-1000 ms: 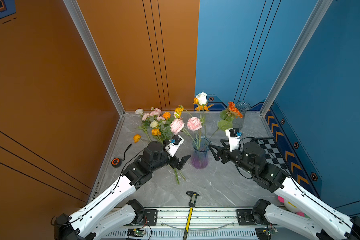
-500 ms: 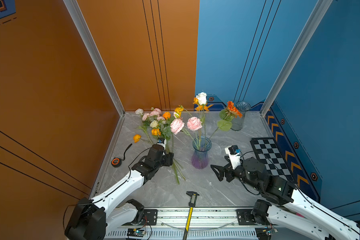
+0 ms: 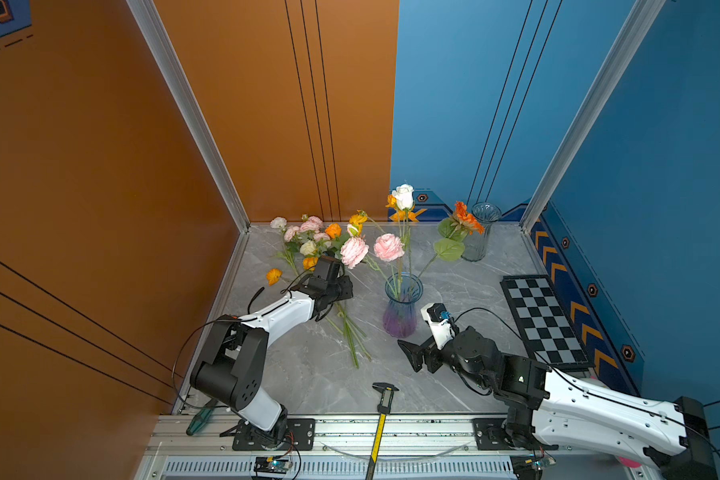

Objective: Arrange the flowers into the vase
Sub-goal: 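Grasp the yellow rose stem in the bunch with the left gripper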

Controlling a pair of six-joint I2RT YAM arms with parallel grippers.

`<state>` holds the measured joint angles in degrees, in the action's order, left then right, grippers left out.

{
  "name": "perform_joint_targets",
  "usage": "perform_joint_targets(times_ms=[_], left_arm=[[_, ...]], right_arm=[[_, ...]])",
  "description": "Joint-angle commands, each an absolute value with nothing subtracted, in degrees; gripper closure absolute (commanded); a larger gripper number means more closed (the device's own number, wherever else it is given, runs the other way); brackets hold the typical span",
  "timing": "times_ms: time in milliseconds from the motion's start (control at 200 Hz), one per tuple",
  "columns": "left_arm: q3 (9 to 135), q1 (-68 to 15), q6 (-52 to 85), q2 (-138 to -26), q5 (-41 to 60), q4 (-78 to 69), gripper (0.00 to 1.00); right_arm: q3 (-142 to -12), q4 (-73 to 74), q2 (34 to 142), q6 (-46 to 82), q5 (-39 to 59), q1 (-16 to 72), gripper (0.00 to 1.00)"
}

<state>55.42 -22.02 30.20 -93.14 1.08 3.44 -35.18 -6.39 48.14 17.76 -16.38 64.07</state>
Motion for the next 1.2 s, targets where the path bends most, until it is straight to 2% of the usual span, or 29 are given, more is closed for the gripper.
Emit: perform_joint_targets(times_ms=[0, 170, 706, 766, 986, 1191], left_arm=[[57.5, -21.7, 31.1, -96.7, 2.3, 7.3, 0.59], [58.6, -22.0, 31.7, -100.1, 0.5, 8.7, 0.6], [63.8, -22.1, 30.4, -107.9, -0.3, 10.3, 0.7], [64.0, -22.0, 30.4, -108.3, -0.4, 12.5, 0.73], [64.0, -22.1, 30.6, -106.5, 0.8, 13.0, 1.0], [61.8, -21.5, 28.5, -98.7, 2.3, 13.4, 1.0]], right_arm=[[-36.1, -3.5, 47.1, 15.7, -16.3, 63.0, 0.0], [-36.9, -4.1, 47.9, 14.4, -12.2, 61.6, 0.0], [-36.8, -2.7, 48.6, 14.8, -10.9, 58.9, 0.0], [-36.4, -2.7, 48.1, 15.1, -10.9, 58.6, 0.0], [-36.0, -3.0, 47.3, 15.3, -10.4, 57.7, 0.0], [-36.1, -2.0, 47.6, 14.9, -10.1, 57.1, 0.0]])
